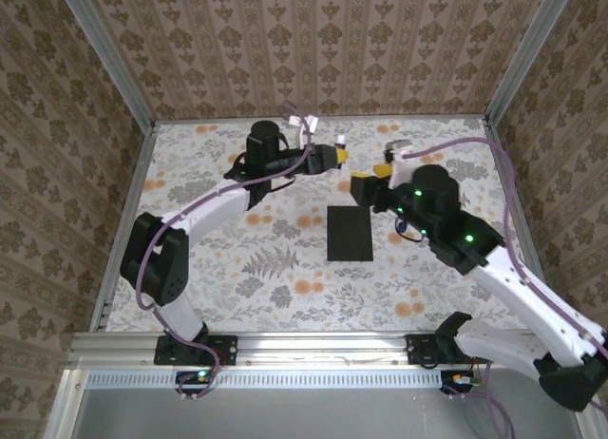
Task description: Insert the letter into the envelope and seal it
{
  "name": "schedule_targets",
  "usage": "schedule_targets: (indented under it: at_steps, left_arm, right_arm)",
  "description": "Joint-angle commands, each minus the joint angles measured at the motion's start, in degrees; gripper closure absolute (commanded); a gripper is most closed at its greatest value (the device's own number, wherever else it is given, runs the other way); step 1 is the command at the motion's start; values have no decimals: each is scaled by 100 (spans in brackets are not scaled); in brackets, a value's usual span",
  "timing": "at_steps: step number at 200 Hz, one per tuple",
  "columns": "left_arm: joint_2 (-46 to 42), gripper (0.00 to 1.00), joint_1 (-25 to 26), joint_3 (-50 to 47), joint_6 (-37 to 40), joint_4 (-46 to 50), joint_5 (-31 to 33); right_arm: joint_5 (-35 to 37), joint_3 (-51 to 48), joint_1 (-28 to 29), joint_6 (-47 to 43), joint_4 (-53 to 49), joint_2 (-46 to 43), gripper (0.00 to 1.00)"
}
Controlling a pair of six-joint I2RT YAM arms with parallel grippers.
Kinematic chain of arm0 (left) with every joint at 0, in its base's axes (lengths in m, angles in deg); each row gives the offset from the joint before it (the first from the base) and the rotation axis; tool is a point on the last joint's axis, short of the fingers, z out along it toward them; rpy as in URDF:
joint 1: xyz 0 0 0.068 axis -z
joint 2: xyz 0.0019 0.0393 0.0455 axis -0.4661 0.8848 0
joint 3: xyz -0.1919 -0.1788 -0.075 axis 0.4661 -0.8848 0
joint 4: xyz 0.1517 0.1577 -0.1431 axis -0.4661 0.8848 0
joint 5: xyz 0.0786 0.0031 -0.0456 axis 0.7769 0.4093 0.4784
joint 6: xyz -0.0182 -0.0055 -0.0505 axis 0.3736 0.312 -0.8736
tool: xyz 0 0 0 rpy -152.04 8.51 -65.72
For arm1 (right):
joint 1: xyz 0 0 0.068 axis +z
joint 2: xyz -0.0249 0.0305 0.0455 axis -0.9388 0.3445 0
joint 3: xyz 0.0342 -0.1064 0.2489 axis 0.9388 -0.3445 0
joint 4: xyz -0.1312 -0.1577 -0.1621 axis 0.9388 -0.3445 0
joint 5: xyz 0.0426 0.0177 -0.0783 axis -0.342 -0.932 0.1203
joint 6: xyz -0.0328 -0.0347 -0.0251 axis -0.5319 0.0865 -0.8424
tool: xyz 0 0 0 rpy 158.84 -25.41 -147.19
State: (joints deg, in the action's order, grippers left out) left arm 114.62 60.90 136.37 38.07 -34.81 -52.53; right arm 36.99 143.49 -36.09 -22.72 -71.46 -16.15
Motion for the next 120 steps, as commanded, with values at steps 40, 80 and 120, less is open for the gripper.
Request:
schedule_targets:
  at_steps: [40, 80, 120]
  left_arm:
    - [-578, 100, -183, -95, 3723, 2213, 88]
    - [-1140, 100, 245, -335, 5449, 3153, 1479]
    - [-1633, 100, 804, -955, 6161, 2954, 2832]
  right_arm:
    - [-1474, 115, -1514, 657, -1226, 143, 25]
    - [-1697, 730, -2232, 1036, -2307, 1241, 13]
    - [-1649, 1081, -2627, 1013, -2861, 1951, 10]
